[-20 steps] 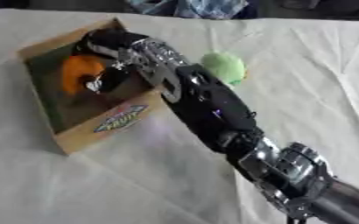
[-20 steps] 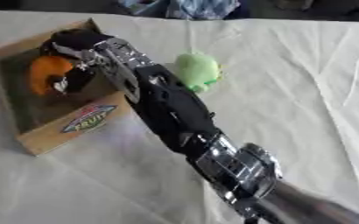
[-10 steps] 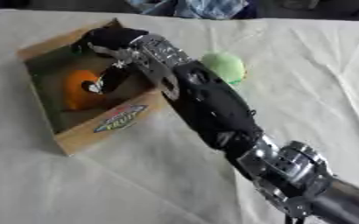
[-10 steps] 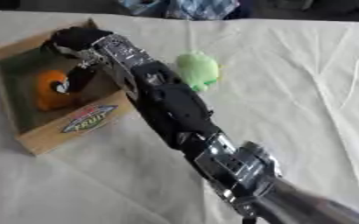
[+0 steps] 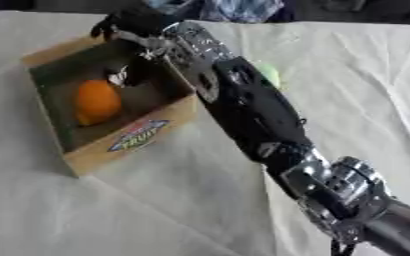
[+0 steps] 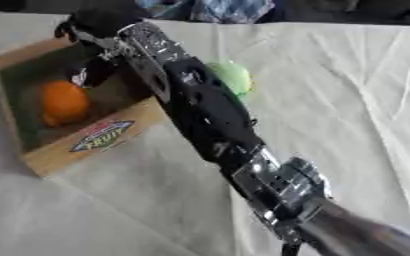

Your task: Pick up objects on the table and place them in the box.

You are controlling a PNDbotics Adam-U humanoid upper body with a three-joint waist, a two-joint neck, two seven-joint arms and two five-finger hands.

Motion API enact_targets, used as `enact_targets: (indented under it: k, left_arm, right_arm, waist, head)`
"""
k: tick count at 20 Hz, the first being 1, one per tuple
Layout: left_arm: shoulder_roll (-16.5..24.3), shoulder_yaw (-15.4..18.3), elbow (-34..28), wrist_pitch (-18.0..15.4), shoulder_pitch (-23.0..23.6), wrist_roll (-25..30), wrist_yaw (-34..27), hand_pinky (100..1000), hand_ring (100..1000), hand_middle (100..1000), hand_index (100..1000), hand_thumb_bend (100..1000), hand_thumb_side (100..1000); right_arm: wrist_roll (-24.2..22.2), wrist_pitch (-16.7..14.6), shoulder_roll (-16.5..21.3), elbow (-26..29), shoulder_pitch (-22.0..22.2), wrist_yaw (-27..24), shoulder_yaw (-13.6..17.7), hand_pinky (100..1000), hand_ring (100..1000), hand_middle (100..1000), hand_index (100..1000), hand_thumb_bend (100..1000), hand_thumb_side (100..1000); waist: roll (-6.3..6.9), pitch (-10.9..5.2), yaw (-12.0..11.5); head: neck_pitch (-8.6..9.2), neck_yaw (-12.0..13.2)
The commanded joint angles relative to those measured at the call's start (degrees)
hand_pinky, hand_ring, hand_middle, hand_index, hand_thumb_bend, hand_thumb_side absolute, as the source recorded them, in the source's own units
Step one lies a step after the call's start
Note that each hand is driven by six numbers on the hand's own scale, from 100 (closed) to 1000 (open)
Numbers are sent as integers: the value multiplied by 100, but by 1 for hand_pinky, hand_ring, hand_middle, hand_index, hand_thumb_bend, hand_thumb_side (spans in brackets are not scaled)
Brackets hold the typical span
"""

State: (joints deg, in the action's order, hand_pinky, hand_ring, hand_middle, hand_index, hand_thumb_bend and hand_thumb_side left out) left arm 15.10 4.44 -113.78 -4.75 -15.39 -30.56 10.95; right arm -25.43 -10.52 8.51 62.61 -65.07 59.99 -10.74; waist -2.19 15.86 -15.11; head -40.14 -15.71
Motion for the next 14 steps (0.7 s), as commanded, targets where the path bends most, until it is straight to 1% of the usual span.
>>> enact_targets:
  k: [1,5,8,11,14]
  left_arm:
    - [128,36,-81,10,-31,-3,37,620,795,1000,701,273,993]
    - [151,49,-81,27,-12,-6,57,620,795,1000,701,273,993]
    - [164,56,-81,33,-2,-11,68,620,795,1000,701,272,993]
    - [178,65,-81,40,6,-15,80,620,796,1000,701,271,993]
    - [188,70,-81,49,9,-9,91,620,796,1000,701,271,993]
  right_arm:
    - [-110,179,467,457,-146,-435,117,901,854,762,926,185,458]
    - [-258,413,1005,789,-8,-913,246,900,854,760,927,174,463]
    - [-341,533,1361,954,124,-1147,307,903,858,765,928,182,480]
    - [-411,564,1704,1039,287,-1287,318,908,864,772,931,207,485]
    - [-486,508,2005,1104,482,-1366,283,915,874,791,940,236,500]
  waist:
    - [29,-142,25]
    - [23,-151,80]
    - [23,-150,114]
    - [21,-148,142]
    - [18,-142,155]
  head:
    - [26,76]
    - [18,169]
    - [10,229]
    - [7,266]
    - [0,280]
